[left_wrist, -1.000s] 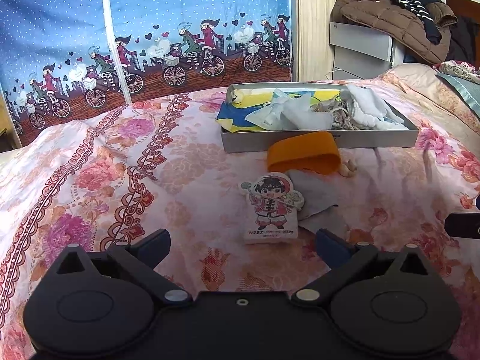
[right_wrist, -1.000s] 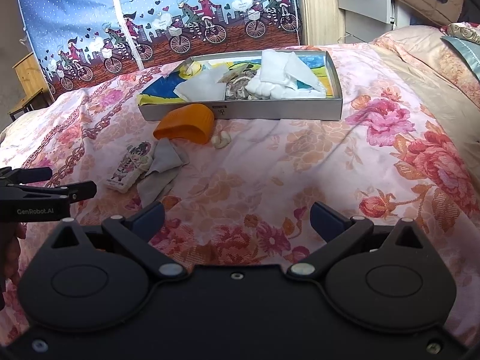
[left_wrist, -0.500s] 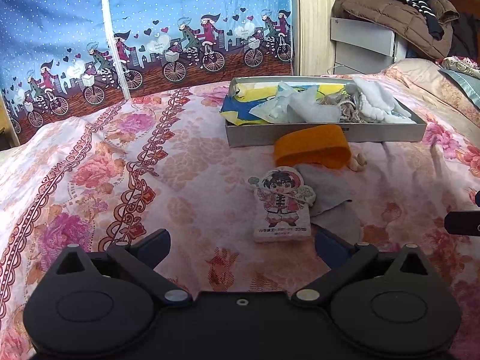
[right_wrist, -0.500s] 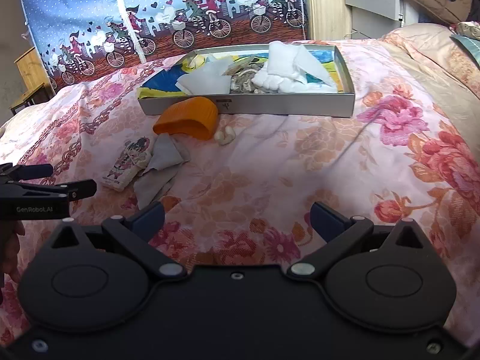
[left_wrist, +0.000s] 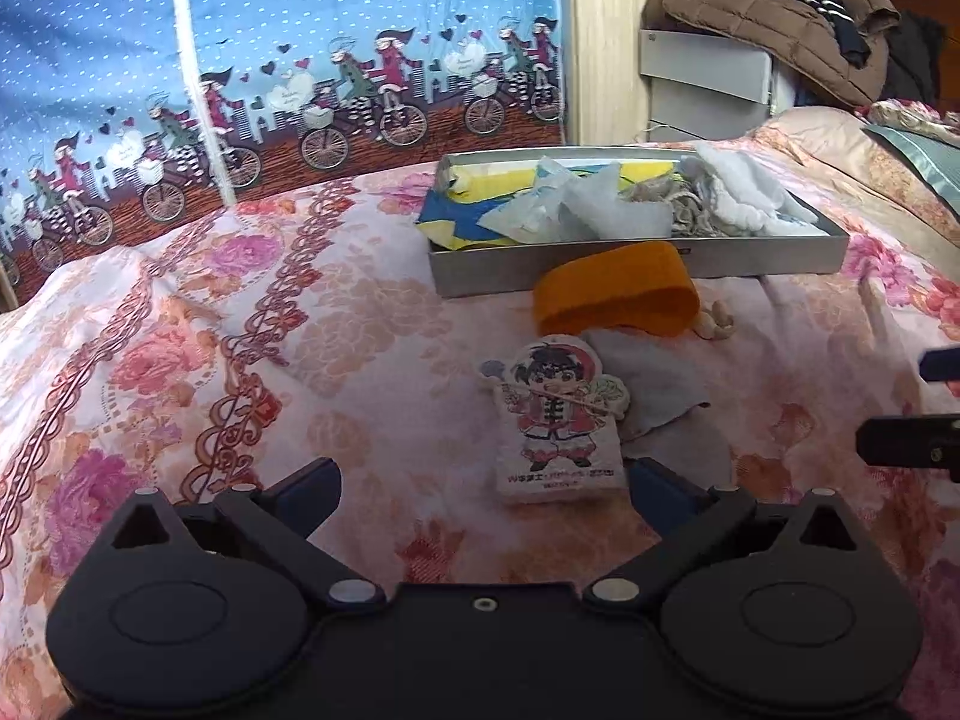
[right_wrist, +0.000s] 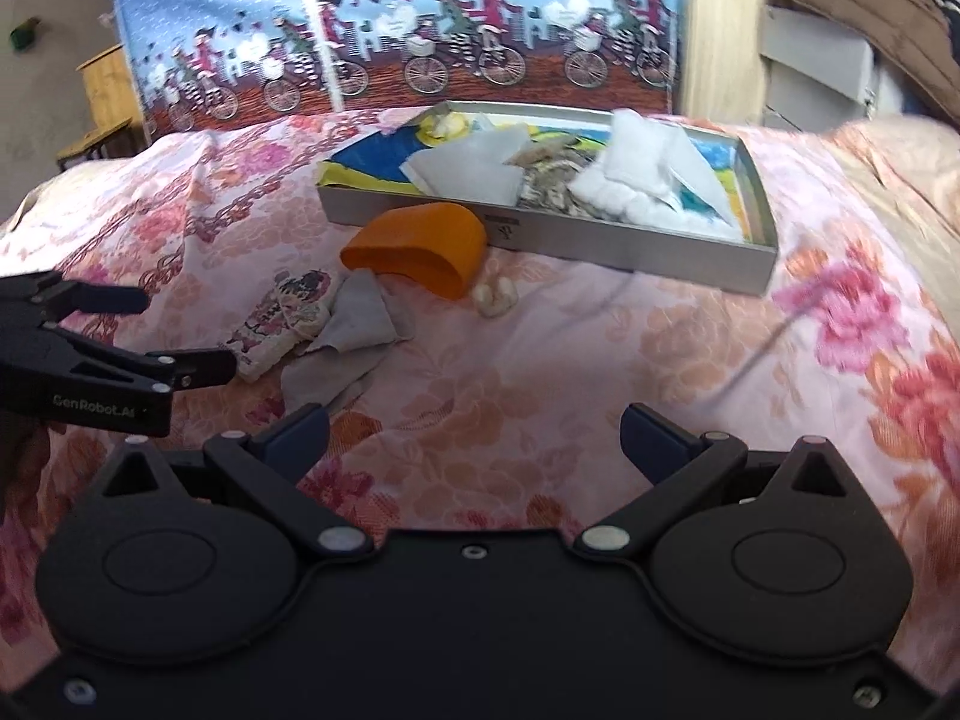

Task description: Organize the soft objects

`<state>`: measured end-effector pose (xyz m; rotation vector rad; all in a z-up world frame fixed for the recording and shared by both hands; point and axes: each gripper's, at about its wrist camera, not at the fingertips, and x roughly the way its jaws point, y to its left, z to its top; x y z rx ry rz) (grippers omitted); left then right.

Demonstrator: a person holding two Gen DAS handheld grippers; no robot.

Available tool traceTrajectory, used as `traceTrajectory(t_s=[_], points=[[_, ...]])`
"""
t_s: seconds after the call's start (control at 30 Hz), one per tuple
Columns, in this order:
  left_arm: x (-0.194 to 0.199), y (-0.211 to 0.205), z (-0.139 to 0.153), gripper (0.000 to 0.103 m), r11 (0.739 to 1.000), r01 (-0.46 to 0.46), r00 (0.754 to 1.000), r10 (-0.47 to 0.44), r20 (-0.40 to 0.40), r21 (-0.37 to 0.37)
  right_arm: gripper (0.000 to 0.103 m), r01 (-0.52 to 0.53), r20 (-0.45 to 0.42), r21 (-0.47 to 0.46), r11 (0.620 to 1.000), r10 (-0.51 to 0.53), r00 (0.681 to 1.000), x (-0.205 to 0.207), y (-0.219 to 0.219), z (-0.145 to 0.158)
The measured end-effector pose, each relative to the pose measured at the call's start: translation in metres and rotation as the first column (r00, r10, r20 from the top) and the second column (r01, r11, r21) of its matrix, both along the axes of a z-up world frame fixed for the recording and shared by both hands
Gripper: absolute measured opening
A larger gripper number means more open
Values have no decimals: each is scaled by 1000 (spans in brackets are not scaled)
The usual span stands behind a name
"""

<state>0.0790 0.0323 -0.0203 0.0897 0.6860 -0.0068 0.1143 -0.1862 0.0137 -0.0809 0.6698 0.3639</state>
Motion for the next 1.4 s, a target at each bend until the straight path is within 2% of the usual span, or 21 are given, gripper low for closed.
traceTrajectory(t_s=[0.13,0.33,0.5,0.7,0.9,1.1,1.17,1.2,1.27,1.4], points=[[7,-2,-2,102,1000,27,1000,-27,5,-11,103,-48,18,-28,998,49,999,3,7,0],[24,-3,-6,102,994,79,997,-80,-9,-69,103,-141,15,-54,989,142,990,11,26,-3],[40,-4,-14,102,982,143,986,-151,-62,-123,102,-212,28,-96,972,216,976,13,38,-7],[52,2,-22,97,971,195,973,-209,-93,-141,101,-242,29,-106,964,246,969,20,47,-12],[53,13,-25,89,966,215,968,-231,-103,-143,90,-255,35,-125,959,261,965,25,56,-18],[64,18,-27,76,968,209,967,-225,-117,-138,79,-283,66,-168,944,297,953,34,72,-18],[66,20,-26,59,969,210,967,-226,-117,-133,75,-289,68,-166,943,303,950,40,78,-17],[68,22,-26,55,969,205,968,-222,-118,-138,74,-294,67,-162,942,308,949,44,82,-16],[70,28,-25,54,966,202,967,-223,-123,-164,70,-303,64,-155,940,315,947,50,88,-15],[71,32,-25,54,964,204,966,-227,-125,-170,53,-311,13,-127,942,315,949,64,100,-19]])
